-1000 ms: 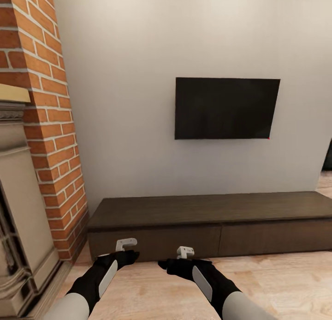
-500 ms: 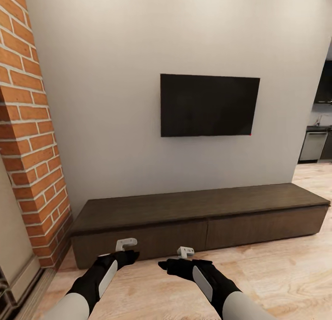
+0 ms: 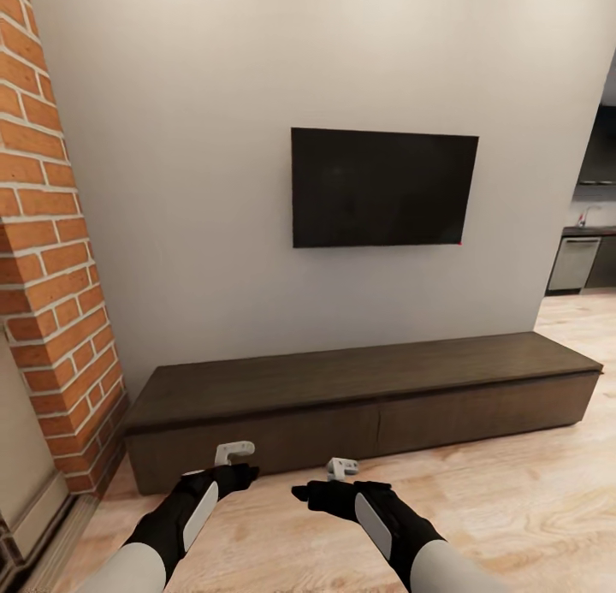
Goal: Place each of the two pumpkins and all three candles from the living room inside a cabinet in the living room (use any cabinet), then make sure every cabinet is closed, and position the cauldron so it is next to a table in the living room.
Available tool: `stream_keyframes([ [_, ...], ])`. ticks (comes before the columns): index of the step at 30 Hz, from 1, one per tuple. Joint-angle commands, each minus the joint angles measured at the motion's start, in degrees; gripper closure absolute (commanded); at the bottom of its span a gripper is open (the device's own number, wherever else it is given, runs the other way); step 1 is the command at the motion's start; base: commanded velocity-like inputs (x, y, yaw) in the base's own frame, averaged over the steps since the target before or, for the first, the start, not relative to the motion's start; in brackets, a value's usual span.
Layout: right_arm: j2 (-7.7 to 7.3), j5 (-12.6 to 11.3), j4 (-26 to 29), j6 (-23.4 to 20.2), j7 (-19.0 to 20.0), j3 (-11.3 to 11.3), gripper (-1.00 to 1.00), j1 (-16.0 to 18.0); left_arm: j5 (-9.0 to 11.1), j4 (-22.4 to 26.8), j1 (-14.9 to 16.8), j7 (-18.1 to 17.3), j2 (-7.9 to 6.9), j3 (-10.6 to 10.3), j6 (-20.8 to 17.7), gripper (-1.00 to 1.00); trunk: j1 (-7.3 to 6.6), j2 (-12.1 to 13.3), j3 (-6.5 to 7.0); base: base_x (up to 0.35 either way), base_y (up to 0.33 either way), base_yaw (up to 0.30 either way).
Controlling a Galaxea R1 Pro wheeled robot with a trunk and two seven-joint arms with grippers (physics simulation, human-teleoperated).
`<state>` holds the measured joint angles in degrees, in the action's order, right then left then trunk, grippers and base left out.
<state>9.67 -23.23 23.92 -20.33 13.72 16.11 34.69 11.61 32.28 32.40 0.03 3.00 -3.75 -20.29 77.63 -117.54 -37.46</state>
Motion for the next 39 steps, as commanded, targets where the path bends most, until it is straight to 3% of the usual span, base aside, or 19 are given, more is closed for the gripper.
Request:
stream_keyframes([
  [1,0.04,-0.20,0.07,-0.23,-0.03,0.20,-1.00,0.03,0.43,0.07,0.03,0.06,-0.03,-0.12,-0.27,-1.00,-0.01,-0.03,-0.15,0.000,0.000,0.135],
  [15,-0.07,-0.45,0.22,1.10,0.82,0.18,-1.00,0.03,0.43,0.07,0.01,0.06,-0.10,-0.12,-0.27,-1.00,-0.01,-0.03,-0.94,0.000,0.000,0.109],
  [20,-0.14,-0.46,0.25,3.56,0.98,0.20,-1.00,0.03,0.40,0.07,-0.02,0.02,-0.17,-0.07,-0.23,-1.00,-0.01,-0.03,-0.95,0.000,0.000,0.001],
  [28,-0.34,-0.50,0.20,5.92,0.62,-0.02,-1.00,0.03,0.83,0.76,-0.04,-1.04,-1.21,0.40,-0.43,-1.00,-0.01,-0.03,-0.95,0.000,0.000,0.000],
  [30,-0.43,-0.74,0.18,6.04,0.57,-0.31,-1.00,0.03,0.94,0.84,-0.05,-3.75,-2.19,0.52,-0.49,-1.00,-0.01,-0.03,-0.95,0.000,0.000,0.000],
  [31,-0.59,-1.23,0.17,6.11,0.55,-1.57,-1.00,0.03,1.43,0.89,-0.05,-8.99,-3.77,0.66,-0.86,-1.00,-0.01,-0.03,-0.95,0.000,0.000,0.000],
  [32,-0.88,-1.81,0.17,6.14,0.53,-3.91,-1.00,0.03,2.70,0.92,-0.05,-16.35,-5.89,0.98,-2.26,-1.00,-0.01,-0.03,-0.95,0.000,0.000,0.000],
  [36,-2.07,-2.40,0.16,6.28,0.79,-11.32,-1.00,0.03,8.11,0.91,-0.02,-37.89,-13.32,2.11,-8.56,-1.00,-0.01,-0.03,-0.95,0.000,0.000,0.000],
  [39,-3.65,-2.94,0.08,6.24,0.91,-17.64,-1.00,0.03,11.62,0.80,-0.05,-49.67,-17.15,2.48,-10.45,-1.00,-0.01,-0.03,-0.95,0.000,0.000,0.000],
])
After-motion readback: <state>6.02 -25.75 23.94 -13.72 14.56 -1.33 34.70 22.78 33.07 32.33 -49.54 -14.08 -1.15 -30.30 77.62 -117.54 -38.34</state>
